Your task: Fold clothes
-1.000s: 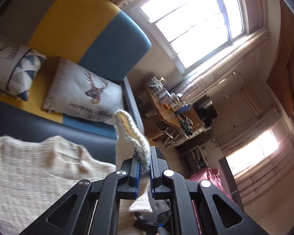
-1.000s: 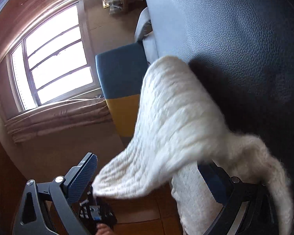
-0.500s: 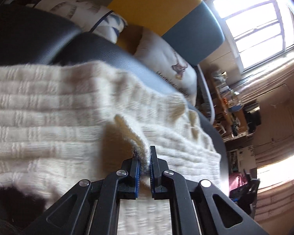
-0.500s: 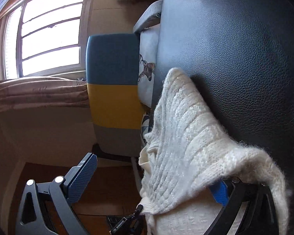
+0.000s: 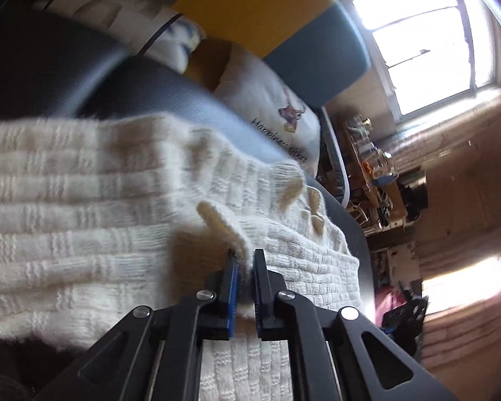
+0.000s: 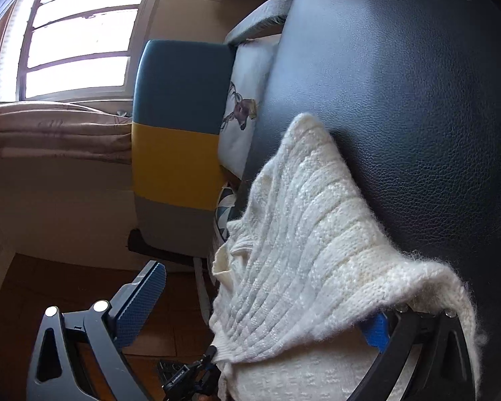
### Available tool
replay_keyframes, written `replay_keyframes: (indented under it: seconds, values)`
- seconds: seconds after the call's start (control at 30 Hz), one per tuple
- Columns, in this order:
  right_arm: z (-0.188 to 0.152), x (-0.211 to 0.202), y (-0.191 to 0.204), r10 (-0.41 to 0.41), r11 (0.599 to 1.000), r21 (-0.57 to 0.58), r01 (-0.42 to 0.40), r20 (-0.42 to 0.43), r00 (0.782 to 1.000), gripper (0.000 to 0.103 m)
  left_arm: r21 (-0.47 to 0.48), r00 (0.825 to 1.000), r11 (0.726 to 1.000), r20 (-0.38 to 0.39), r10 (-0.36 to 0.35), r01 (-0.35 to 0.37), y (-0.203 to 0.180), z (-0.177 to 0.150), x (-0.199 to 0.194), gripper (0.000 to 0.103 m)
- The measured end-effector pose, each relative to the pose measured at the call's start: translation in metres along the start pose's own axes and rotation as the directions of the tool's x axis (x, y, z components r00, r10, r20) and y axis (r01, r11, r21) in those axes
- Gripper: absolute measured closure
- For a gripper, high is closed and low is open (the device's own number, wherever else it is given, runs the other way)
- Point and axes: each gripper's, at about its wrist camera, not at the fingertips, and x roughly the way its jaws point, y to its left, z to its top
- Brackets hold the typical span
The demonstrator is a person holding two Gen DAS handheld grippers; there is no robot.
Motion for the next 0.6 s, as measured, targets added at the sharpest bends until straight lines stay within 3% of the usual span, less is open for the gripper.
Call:
replay_keyframes:
  seconds: [0.1,0.13,0.2,0.27,0.4,0.53,0.6]
  values:
    - [0.001,-0.007,-0.009,-0.045,0.999,-0.002,0.045,0.004,0.999,0.000,0.051,0.984,0.983,-0.029,0.178,-0.176,0.001,-0.010,0.006,0.096]
    - [0.001,-0.008,-0.014,-0.040,0.999,0.010,0.040,0.001,0.999,0.000,0.042,0.979,0.979,-0.036,0.202,-0.200,0.007,-0.012,0.007,0.096]
    - [0.002,-0.014,-0.018,-0.011,1.000,0.021,0.011,-0.002,1.000,0.000,0.002,0.981,0.982,-0.035,0.190,-0.190,0.016,-0.015,0.004,0.094]
    - [0.001,-0.021,-0.018,-0.035,0.999,0.019,0.036,-0.015,0.999,0.000,-0.025,0.979,0.979,-0.022,0.201,-0.202,0.016,-0.015,-0.005,0.092]
    - [-0.002,-0.044,-0.022,-0.056,0.998,0.013,0.056,-0.026,0.998,0.000,-0.008,0.962,0.964,0.068,0.266,-0.266,0.004,-0.013,-0.032,0.090]
    - [-0.005,-0.063,-0.011,-0.016,1.000,-0.023,0.016,-0.033,0.999,0.000,0.023,0.975,0.980,0.114,0.192,-0.196,-0.020,-0.010,-0.042,0.089]
    - [-0.008,-0.058,0.003,0.024,0.998,-0.055,-0.028,-0.058,0.998,0.000,0.067,0.979,0.980,0.093,0.179,-0.186,-0.036,-0.012,-0.028,0.089]
